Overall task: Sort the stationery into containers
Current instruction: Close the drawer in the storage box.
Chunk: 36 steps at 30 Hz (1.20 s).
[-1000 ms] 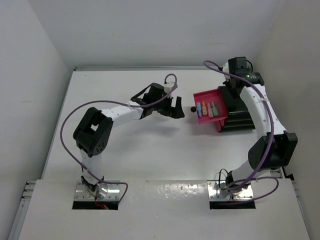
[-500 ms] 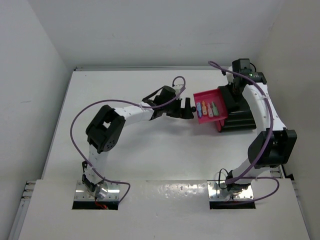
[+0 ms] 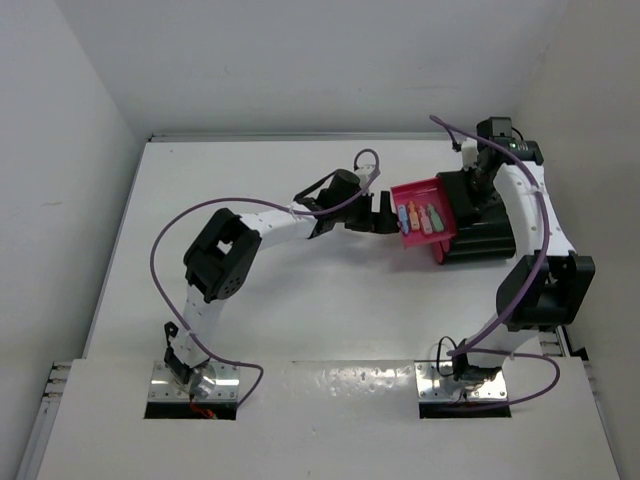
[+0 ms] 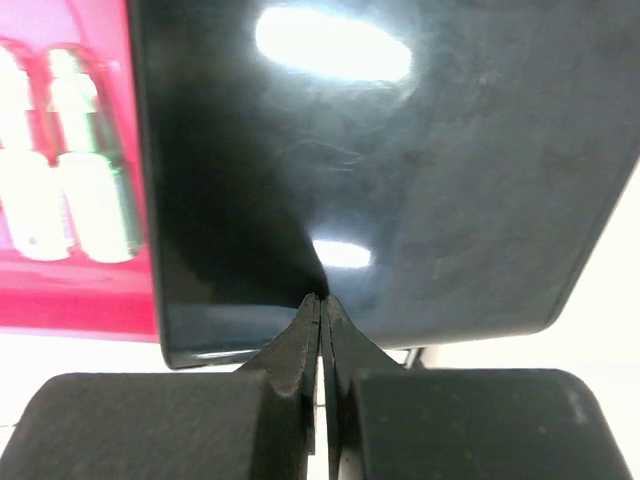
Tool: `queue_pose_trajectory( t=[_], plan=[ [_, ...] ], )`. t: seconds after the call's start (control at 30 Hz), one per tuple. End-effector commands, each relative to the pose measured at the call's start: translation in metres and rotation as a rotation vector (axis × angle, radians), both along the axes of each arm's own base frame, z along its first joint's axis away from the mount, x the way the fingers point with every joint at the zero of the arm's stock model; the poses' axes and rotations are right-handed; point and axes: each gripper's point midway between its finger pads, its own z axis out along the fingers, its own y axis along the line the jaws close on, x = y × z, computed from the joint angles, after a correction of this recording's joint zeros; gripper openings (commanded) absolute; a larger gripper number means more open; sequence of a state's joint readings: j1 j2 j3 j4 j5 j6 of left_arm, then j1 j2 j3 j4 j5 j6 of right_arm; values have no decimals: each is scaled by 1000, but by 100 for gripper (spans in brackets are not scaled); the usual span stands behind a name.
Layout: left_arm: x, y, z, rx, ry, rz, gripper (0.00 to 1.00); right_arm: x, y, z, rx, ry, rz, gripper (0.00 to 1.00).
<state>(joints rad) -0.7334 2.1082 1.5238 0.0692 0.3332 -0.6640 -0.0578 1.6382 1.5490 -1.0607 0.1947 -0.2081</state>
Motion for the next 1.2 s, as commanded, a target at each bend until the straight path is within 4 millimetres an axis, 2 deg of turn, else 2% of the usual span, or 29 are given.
queue_pose_trajectory(
  t=[0.0, 0.1, 0.33, 0.63, 1.0, 1.17],
  plan=[
    [-2, -31, 39, -109, -78, -48, 100, -11, 18, -18, 130, 91, -19, 0],
    [0, -33, 36, -109, -83, -53, 100, -13, 22, -22, 170, 119, -20, 0],
    [8, -49, 45, -137, -123, -72, 100, -19, 26, -27, 208, 155, -15, 0],
    [7, -72, 44, -171, -138, -117, 100, -23, 33, -31, 253, 181, -11, 0],
    [9, -94, 62, -247, -183, -149, 100, -29, 36, -36, 298, 210, -11, 0],
    [7, -102, 61, -253, -190, -161, 100, -33, 38, -39, 322, 222, -5, 0]
  ],
)
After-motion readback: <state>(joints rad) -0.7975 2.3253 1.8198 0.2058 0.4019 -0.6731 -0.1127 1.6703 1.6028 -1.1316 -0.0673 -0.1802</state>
